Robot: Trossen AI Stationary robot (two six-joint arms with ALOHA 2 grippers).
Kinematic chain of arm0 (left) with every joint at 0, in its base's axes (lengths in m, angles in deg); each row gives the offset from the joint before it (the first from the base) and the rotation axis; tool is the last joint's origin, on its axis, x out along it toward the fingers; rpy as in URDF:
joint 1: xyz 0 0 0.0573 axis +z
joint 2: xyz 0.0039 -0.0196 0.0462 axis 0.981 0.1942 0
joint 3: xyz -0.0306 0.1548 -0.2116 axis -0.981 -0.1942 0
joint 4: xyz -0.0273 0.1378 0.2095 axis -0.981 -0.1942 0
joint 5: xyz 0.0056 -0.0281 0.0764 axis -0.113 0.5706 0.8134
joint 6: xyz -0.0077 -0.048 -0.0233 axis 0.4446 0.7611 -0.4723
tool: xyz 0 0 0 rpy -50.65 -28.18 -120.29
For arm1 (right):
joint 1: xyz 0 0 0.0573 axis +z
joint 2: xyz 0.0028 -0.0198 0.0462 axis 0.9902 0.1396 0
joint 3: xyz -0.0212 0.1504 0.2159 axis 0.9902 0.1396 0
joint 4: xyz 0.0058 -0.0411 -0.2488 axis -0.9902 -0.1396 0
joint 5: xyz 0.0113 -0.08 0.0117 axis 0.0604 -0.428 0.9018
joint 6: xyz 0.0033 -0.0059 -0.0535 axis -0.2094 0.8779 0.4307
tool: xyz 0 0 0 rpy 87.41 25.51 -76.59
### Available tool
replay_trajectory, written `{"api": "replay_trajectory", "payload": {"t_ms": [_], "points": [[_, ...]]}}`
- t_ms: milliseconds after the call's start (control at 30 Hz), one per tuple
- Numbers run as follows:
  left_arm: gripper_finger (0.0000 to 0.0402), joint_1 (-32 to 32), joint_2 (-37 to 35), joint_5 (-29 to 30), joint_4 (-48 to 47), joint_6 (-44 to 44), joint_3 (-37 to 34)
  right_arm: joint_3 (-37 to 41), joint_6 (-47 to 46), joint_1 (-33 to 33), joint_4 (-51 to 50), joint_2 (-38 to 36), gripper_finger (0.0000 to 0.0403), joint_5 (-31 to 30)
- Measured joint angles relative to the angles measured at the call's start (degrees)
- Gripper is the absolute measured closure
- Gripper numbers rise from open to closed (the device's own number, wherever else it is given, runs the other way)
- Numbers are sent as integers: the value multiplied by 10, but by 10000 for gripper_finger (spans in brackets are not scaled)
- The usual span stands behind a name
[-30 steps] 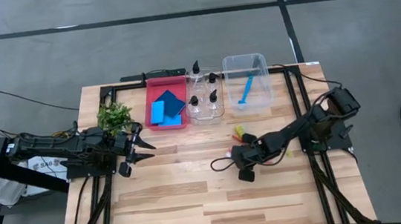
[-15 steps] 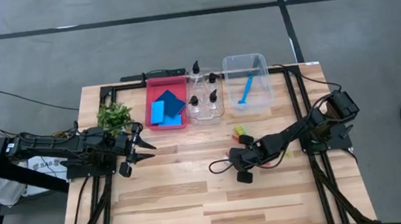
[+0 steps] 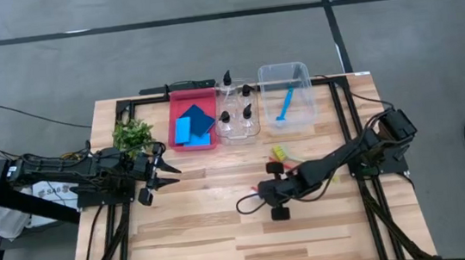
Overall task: Pick & Place Kitchen Sink Supplies
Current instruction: Put the red dish brush into the right transparent bin
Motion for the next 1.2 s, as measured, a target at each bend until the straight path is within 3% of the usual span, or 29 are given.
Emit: {"api": "replay_trajectory", "payload": {"t_ms": [233,633,867,1200], "points": [[284,0,0,0,0,0,0,-122,50,0,-121,-1,386,-35],[284,0,0,0,0,0,0,-314,112,-59,-307,-2,385,-241],[284,0,0,0,1,0,0,-378,108,-156,-362,-2,393,-293],[284,0,0,0,4,0,0,-387,4,-332,-425,0,392,-325]]}}
